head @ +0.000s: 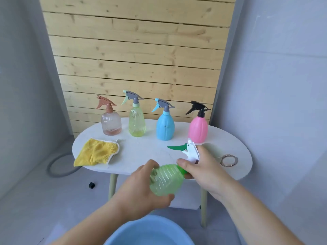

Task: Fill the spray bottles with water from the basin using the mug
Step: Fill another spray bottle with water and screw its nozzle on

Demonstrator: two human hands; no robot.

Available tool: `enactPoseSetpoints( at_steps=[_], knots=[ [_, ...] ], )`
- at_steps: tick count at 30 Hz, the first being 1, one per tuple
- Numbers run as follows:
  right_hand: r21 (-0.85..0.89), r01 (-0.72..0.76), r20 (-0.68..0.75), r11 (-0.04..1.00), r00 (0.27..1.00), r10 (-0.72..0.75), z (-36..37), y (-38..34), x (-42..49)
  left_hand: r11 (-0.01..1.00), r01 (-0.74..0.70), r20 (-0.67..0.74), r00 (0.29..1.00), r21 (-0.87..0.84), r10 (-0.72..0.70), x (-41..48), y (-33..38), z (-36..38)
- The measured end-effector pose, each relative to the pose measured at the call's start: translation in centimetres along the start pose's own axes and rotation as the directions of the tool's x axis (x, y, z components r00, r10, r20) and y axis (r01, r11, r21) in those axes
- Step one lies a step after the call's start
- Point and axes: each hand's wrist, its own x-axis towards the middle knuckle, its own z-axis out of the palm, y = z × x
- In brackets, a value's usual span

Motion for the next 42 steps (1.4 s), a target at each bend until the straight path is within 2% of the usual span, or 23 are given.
enactPoseSetpoints(
  at_steps=[3,5,7,10,14,18,20,23,27,33,37,40,42],
  knots=[
    [0.166,0.041,0.074,0.985,0.996,-0.054,0.3,0.9,0.2,0.953,0.108,0.170,0.984,-0.282,-0.061,-0.2,-1.1,-1.2],
    [0.275,0.030,0.121,0.961,0.991,-0.065,0.0,1.2,0.6,0.831,0.223,0.303,0.950,-0.510,-0.069,-0.4,-1.6,-1.6],
    [0.255,-0.003,0.159,0.967,0.987,-0.039,-0.1,1.4,0.7,0.738,0.286,0.346,0.935,-0.611,-0.076,-0.3,-2.1,-1.7],
    [-0.025,-0.039,0.160,0.999,0.986,0.042,0.0,1.8,0.4,0.768,0.288,0.324,0.940,-0.572,-0.111,-0.6,-2.7,-1.3],
    [0.129,-0.089,0.285,0.988,0.957,0.049,0.2,2.4,0.7,0.758,0.300,0.350,0.931,-0.579,-0.101,-0.8,-3.3,-0.8],
    [-0.030,-0.075,0.177,0.997,0.981,0.079,1.0,2.5,0.9,0.771,0.277,0.330,0.939,-0.573,-0.092,-0.5,-3.6,-0.9],
    [0.034,-0.073,0.211,0.997,0.975,0.065,1.0,2.8,1.2,0.774,0.274,0.322,0.942,-0.571,-0.095,-0.3,-3.9,-0.9],
    [0.199,-0.151,0.277,0.968,0.956,0.093,0.9,2.6,1.4,0.755,0.280,0.313,0.944,-0.593,-0.104,-0.2,-4.1,-0.9],
    [0.096,-0.163,0.203,0.982,0.969,0.141,1.5,2.7,1.6,0.749,0.297,0.339,0.935,-0.593,-0.102,0.2,-4.3,-0.7],
    [0.307,-0.137,0.319,0.942,0.947,0.034,0.3,2.6,1.8,0.652,0.414,0.382,0.902,-0.635,-0.202,0.7,-4.9,-0.7],
    [0.360,-0.113,0.256,0.926,0.966,0.018,0.0,2.9,2.3,0.569,0.482,0.424,0.872,-0.666,-0.243,0.9,-4.7,-0.6],
    [0.352,-0.083,0.180,0.932,0.983,0.020,0.0,3.0,2.5,0.627,0.444,0.443,0.880,-0.640,-0.170,0.8,-4.9,-0.7],
    [0.329,-0.037,0.078,0.943,0.997,0.012,0.1,3.0,3.0,0.655,0.401,0.404,0.901,-0.641,-0.156,0.8,-5.2,-0.8]
  ],
)
